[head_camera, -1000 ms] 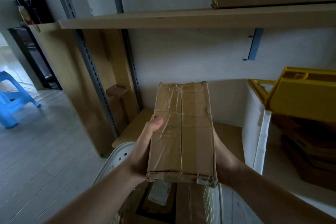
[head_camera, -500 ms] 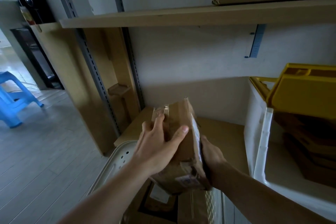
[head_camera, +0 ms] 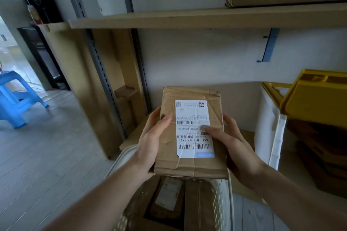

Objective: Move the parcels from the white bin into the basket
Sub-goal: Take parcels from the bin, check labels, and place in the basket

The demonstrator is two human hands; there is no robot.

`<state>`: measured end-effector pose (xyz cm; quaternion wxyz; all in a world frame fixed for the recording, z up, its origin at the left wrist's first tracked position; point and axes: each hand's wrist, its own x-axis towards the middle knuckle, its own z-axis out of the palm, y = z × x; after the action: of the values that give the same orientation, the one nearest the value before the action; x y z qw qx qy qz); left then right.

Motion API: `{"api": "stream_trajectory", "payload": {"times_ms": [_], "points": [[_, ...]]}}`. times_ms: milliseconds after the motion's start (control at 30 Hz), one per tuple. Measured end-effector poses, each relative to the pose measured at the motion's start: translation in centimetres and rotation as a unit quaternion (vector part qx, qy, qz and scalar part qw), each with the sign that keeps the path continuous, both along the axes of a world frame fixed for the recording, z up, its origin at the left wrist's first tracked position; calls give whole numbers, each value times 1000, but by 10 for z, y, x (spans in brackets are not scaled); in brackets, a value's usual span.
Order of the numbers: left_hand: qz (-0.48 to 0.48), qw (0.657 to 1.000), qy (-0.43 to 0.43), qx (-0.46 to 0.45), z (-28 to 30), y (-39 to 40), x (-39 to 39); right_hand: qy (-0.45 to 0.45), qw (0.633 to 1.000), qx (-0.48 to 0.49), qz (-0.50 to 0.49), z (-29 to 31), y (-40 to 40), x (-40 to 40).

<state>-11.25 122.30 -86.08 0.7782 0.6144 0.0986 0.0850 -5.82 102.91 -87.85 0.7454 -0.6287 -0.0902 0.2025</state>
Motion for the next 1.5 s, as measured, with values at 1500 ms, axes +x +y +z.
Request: {"api": "stream_trajectory", "payload": {"times_ms": [1500], "points": [[38,987,-114,-110,-9,18,-2,9,986,161,48,-17,6,-16]]}}
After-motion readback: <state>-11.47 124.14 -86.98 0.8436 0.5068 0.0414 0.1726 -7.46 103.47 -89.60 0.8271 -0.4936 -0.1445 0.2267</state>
